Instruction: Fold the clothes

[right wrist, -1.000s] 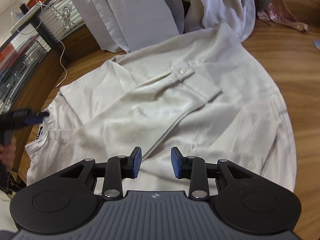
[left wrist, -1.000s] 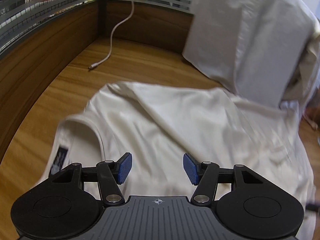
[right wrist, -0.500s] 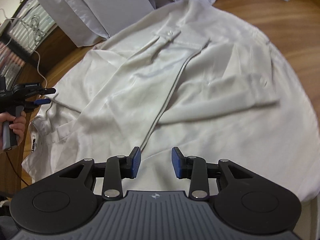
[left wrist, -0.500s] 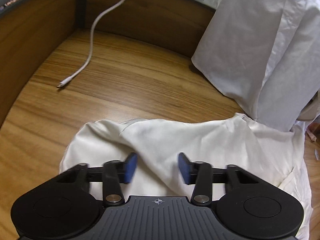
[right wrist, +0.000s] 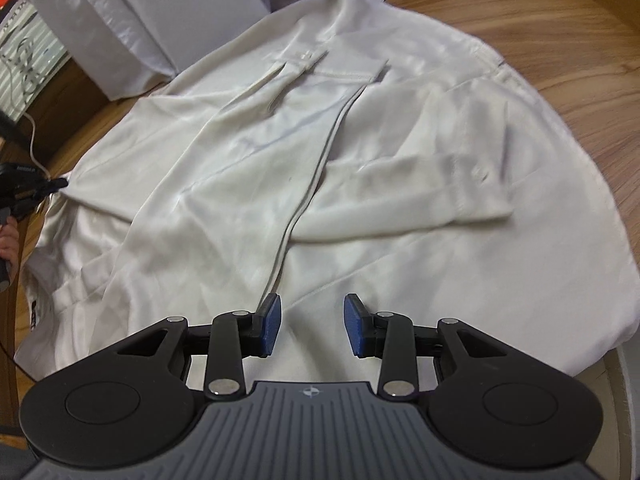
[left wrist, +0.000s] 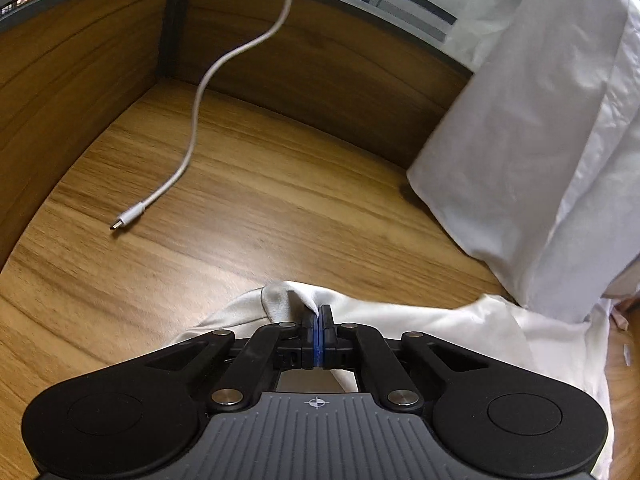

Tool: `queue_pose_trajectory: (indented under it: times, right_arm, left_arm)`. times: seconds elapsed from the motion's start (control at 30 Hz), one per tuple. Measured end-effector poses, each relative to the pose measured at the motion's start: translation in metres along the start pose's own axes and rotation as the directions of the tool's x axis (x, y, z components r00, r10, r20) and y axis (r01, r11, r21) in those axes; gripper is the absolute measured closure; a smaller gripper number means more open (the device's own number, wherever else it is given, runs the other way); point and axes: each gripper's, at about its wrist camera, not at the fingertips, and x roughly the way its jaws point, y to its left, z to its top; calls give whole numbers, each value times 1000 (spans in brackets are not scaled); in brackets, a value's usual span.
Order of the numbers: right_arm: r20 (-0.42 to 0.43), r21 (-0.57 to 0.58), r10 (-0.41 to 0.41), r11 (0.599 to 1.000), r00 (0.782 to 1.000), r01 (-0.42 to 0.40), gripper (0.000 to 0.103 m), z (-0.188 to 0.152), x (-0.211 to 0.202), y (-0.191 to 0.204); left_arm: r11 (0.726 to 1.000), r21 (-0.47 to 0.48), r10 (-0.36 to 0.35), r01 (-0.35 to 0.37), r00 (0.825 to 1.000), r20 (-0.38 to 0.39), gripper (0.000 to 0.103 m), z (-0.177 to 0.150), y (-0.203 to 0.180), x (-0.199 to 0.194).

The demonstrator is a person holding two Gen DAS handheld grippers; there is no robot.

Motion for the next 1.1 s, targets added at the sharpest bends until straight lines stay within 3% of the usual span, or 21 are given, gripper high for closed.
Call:
queue_pose_trajectory:
  times: [0.23, 0.4, 0.6, 0.67, 0.8, 0.97, 1.1]
  right_arm:
    - [108, 13, -126, 992, 986, 125, 63, 21, -13, -8]
    - [127, 74, -124, 991, 984, 115, 63, 32, -16, -27]
    - [137, 61, -100, 994, 986, 92, 63, 39, -13, -23]
    - [139, 53, -91, 995, 986, 84, 63, 40, -13, -19]
    - [144, 34, -69, 997, 987, 65, 63, 44, -13, -17]
    - [138, 9, -50, 999, 989, 49, 63, 50, -11, -25]
    - [121, -59, 3, 998, 993, 4, 63, 59, -7, -31]
  left_arm:
    - [1000, -22, -2, 3, 1000, 16, 100, 4, 11, 2]
    - [995, -95, 11, -10, 1000, 15, 100, 9, 20, 4]
    - [994, -104, 43, -42, 999, 5, 97, 16, 24, 11]
    - [995, -95, 26, -26, 1000, 3, 90, 16, 25, 8]
    - [1000, -14, 26, -26, 1000, 11, 56, 11, 22, -7]
    - [994, 87, 71, -72, 997, 17, 52, -11, 21, -44]
    - [990, 103, 95, -98, 995, 35, 47, -35, 23, -84]
